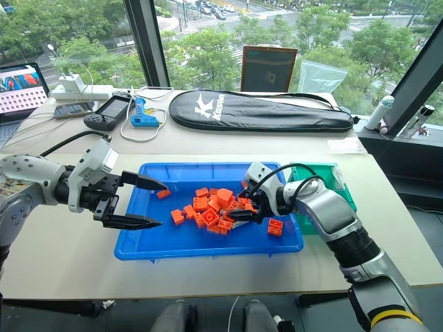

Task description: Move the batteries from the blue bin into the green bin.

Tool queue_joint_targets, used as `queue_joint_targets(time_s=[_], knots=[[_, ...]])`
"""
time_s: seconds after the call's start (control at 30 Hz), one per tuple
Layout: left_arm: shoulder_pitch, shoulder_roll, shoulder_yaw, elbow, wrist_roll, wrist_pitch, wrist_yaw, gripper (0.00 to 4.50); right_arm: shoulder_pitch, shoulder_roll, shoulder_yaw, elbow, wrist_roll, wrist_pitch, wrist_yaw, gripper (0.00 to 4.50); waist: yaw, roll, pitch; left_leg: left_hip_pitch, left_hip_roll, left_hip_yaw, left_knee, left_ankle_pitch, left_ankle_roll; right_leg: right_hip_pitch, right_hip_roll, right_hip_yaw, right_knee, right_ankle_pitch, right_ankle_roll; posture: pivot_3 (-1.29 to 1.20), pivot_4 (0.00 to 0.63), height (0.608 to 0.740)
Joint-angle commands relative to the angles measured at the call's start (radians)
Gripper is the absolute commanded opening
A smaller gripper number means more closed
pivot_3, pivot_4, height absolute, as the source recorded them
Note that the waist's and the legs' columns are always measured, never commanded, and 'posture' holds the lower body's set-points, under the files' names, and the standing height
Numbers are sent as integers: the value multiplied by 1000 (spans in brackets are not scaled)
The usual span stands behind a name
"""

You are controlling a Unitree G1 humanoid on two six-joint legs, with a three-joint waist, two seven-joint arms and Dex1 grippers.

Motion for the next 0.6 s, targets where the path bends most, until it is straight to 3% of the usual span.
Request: queue_joint_targets(time_s=[0.03, 0.1, 0.13, 0.3, 0.47, 0.53, 0.6], knots=[[-14, 19, 27, -7, -4, -14, -1, 4500, -1, 2, -9, -1, -31, -36, 19, 2176, 1, 0, 0, 0, 0, 0, 0, 0, 0, 0, 0, 0, 0, 0, 0, 0, 150, 734], [-20, 17, 22, 2, 1, -21, -2, 4500, -11, -2, -27, -9, -31, -30, 28, 1514, 1, 0, 0, 0, 0, 0, 0, 0, 0, 0, 0, 0, 0, 0, 0, 0, 150, 734], [-21, 15, 20, 7, 4, -25, -3, 4500, -20, -10, -42, -18, -26, -24, 34, 1395, 1, 0, 0, 0, 0, 0, 0, 0, 0, 0, 0, 0, 0, 0, 0, 0, 150, 734], [-33, -2, 1, 24, 15, -44, -3, 4500, -68, -102, -143, -48, 4, -3, 83, 1396, 3, 0, 0, 0, 0, 0, 0, 0, 0, 0, 0, 0, 0, 0, 0, 0, 150, 734], [-50, -28, -26, 32, 37, -56, 9, 4500, -81, -174, -143, 17, -99, -70, 63, 1396, 2, 0, 0, 0, 0, 0, 0, 0, 0, 0, 0, -1, 0, 0, 0, 0, 150, 734], [-57, -43, -35, 35, 41, -57, 12, 4500, -79, -176, -125, 39, -151, -134, 51, 2400, 1, 0, 0, 0, 0, 0, 0, 0, 0, 0, 0, 0, 0, 0, 0, 0, 150, 734], [-65, -55, -45, 41, 44, -58, 11, 4500, -74, -168, -121, 41, -169, -161, 55, 2950, -1, 0, 0, 0, 0, 0, -1, 0, 0, 0, 0, 0, 0, 0, 0, 0, 150, 734]])
